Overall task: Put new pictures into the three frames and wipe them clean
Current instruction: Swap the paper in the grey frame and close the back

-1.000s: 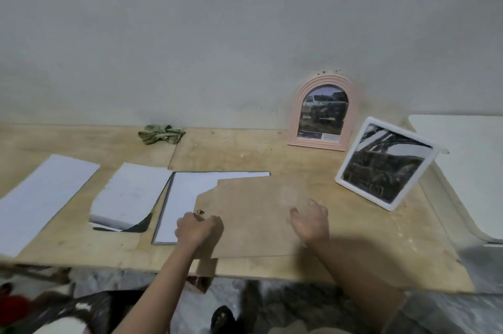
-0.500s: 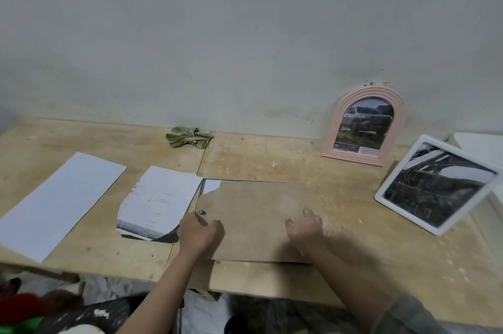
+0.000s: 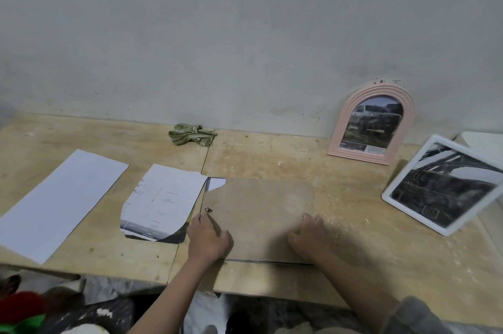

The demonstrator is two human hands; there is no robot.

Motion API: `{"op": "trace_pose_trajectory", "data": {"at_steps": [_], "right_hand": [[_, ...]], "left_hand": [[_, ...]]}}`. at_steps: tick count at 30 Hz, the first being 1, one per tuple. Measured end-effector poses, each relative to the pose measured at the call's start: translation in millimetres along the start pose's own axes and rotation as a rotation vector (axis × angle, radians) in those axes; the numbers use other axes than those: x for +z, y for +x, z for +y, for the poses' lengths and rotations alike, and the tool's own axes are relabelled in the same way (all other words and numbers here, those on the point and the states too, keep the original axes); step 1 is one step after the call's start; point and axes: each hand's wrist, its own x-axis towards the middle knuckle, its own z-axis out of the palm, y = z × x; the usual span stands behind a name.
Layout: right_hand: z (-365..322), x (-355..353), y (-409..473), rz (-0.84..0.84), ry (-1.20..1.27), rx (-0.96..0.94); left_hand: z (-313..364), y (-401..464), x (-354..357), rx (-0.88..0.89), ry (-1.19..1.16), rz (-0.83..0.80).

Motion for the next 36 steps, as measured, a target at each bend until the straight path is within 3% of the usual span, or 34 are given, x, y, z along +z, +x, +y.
{"op": "trace_pose_trajectory", "data": {"at_steps": [9,16,26,32,36], "right_hand": [[3.4,4.2,-5.9,-0.084,-0.195,-0.094],[2.8,8.7,-6.5,-0.048,-0.328,-0.122],[-7.7,12.5,-4.0,-0.127,-0.331,-0.057],[-13.8,13.2,-0.2,-0.192,-0.490,-0.116],[-9.3,0.8,7.1,-0.218,-0.617,-0.212]], "left_hand": [[-8.0,-6.4,7.3,0.073,0.111,-0.033],[-13.6,-4.0,2.7,0.094,0.178,-0.023],[-18.7,-1.4,-1.2,0.127,0.177,-0.029],[-14.7,3.0,-3.1,0.129,0.287,-0.019],[-4.1,5.4,-9.9,0.146,0.497,-0.058]]}}
